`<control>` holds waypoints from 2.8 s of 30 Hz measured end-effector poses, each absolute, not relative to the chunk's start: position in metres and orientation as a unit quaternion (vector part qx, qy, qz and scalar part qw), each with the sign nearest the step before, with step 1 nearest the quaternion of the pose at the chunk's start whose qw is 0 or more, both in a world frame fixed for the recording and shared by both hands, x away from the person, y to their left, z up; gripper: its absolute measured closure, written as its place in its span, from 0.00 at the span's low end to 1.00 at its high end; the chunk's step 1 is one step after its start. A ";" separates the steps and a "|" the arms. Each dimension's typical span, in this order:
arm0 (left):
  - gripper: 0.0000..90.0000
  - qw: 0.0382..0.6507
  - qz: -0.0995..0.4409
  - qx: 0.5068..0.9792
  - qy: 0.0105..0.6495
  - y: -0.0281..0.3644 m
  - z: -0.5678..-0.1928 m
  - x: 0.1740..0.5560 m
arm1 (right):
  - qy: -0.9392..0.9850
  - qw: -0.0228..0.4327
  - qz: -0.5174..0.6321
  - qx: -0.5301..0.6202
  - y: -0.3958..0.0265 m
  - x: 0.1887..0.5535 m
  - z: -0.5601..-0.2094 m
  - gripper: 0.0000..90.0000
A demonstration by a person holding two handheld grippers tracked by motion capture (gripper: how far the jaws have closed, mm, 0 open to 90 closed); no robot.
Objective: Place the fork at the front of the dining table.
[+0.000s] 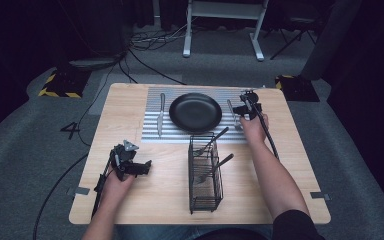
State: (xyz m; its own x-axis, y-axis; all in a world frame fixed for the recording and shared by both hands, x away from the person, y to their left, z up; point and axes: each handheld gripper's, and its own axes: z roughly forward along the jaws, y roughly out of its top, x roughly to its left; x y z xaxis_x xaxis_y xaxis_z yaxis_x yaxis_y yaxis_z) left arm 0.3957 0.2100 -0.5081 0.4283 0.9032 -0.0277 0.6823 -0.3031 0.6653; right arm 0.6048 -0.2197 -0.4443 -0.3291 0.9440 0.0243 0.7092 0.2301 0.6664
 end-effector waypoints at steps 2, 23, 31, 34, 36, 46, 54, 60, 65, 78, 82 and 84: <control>0.02 0.308 0.179 0.787 0.504 0.210 -0.508 0.396 | 0.760 0.196 0.308 0.538 -0.223 0.596 -0.433 0.68; 0.02 0.308 0.179 0.787 0.504 0.210 -0.508 0.396 | 0.775 0.181 0.269 0.542 -0.263 0.538 -0.452 0.67; 0.02 0.307 0.180 0.787 0.503 0.210 -0.508 0.396 | 0.773 0.167 0.264 0.553 -0.264 0.534 -0.468 0.67; 0.02 0.308 0.179 0.787 0.504 0.210 -0.508 0.396 | 0.777 0.161 0.266 0.547 -0.256 0.534 -0.471 0.68; 0.02 0.308 0.179 0.787 0.504 0.210 -0.508 0.396 | 0.781 0.160 0.268 0.541 -0.251 0.534 -0.472 0.68; 0.02 0.308 0.179 0.787 0.504 0.210 -0.508 0.396 | 0.783 0.164 0.275 0.534 -0.245 0.529 -0.467 0.67; 0.02 0.308 0.178 0.787 0.504 0.210 -0.508 0.396 | 0.785 0.171 0.314 0.506 -0.261 0.513 -0.441 0.64; 0.02 0.308 0.179 0.787 0.504 0.210 -0.508 0.396 | 0.803 0.178 0.342 0.455 -0.269 0.485 -0.416 0.57; 0.02 0.308 0.179 0.787 0.504 0.210 -0.508 0.396 | 0.801 0.181 0.360 0.442 -0.282 0.467 -0.403 0.57; 0.02 0.308 0.179 0.787 0.504 0.210 -0.508 0.396 | 0.792 0.176 0.379 0.445 -0.314 0.425 -0.415 0.53; 0.02 0.308 0.179 0.787 0.504 0.210 -0.508 0.396 | 0.791 0.174 0.373 0.453 -0.321 0.416 -0.428 0.53; 0.02 0.308 0.179 0.787 0.504 0.210 -0.508 0.396 | 0.791 0.173 0.371 0.454 -0.322 0.414 -0.431 0.52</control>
State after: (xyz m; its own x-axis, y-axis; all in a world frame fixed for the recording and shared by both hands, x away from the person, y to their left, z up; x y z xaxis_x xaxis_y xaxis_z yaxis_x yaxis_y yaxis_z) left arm 0.3955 0.2097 -0.5081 0.4266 0.9040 -0.0280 0.6831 -0.3018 0.6650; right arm 0.4144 -0.3225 -0.4312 -0.5278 0.8470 0.0639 0.5906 0.3119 0.7443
